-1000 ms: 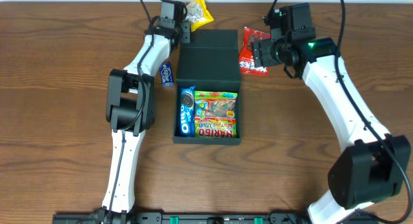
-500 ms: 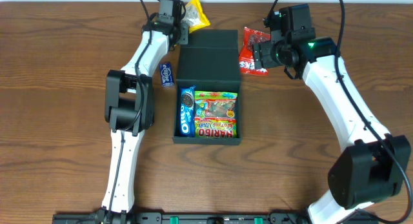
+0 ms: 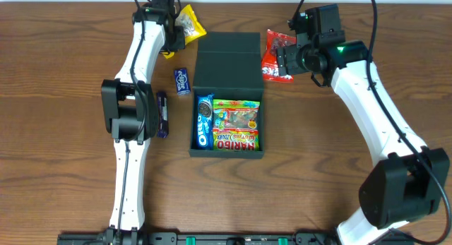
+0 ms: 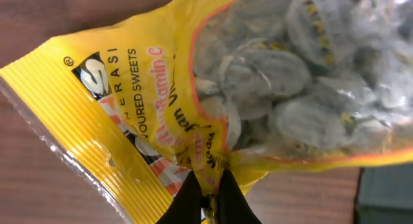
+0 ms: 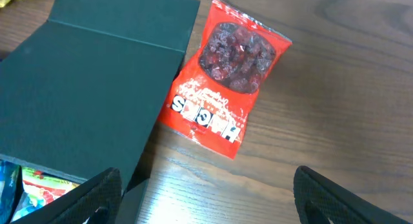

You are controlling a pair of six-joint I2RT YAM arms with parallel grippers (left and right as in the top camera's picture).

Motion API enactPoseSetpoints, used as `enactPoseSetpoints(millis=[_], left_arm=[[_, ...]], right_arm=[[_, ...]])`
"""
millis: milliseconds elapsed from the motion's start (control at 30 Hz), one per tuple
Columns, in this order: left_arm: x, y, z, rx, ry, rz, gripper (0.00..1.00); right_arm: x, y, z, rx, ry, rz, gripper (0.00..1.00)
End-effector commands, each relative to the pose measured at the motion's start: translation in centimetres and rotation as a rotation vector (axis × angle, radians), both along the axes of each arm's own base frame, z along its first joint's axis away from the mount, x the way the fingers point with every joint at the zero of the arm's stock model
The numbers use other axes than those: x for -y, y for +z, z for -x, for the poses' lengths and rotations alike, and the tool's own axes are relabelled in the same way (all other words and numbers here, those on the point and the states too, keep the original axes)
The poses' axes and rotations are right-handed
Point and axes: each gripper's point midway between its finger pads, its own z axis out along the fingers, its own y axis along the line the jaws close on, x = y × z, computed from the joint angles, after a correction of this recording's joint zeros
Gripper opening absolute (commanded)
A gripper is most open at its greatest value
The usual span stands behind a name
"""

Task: Pack container
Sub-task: 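Grasp the yellow Hacks bag with left gripper and lift it, then carry the yellow bag over the box and lower it inside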

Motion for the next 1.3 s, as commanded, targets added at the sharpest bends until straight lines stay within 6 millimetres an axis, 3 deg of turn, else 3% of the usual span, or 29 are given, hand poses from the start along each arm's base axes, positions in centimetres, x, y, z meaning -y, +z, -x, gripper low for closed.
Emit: enactPoseSetpoints(millis=[0,300,500,700,933,1033,1267], left_arm=[[-0.1,2.3,-0.5,0.029,-0.001,-0.018,0.06],[-0.2,7.9,0.7,0.034,-0.001,-0.018,0.06],[-0.2,13.0,1.1,0.112,-0.016,-0.016,0.06],[0.1,19.0,2.9,0.196,-0.057,-0.02,0.06],[3.9,21.6,5.5,0.202,-0.132,-0.009,0.06],[7.5,22.1,8.6,0.146,-0.232,0.005,0.06],[12.0,24.5,12.6,0.142,-0.361,0.031,0.06]], right_arm=[[0.3,0.6,-0.1,0.012,-0.017,-0.014,0.85],[0.3,0.7,-0.3,0.019,-0.017,-0.015,0.85],[0.4,1.0,-0.7,0.038,-0.022,-0.019,0.84],[3.2,1.5,-1.9,0.068,-0.096,-0.034,0.85],[6.6,1.9,-2.8,0.095,-0.181,-0.047,0.85],[8.2,1.9,-3.0,0.095,-0.215,-0.045,0.86],[10.1,2.0,-3.1,0.099,-0.253,-0.044,0.86]])
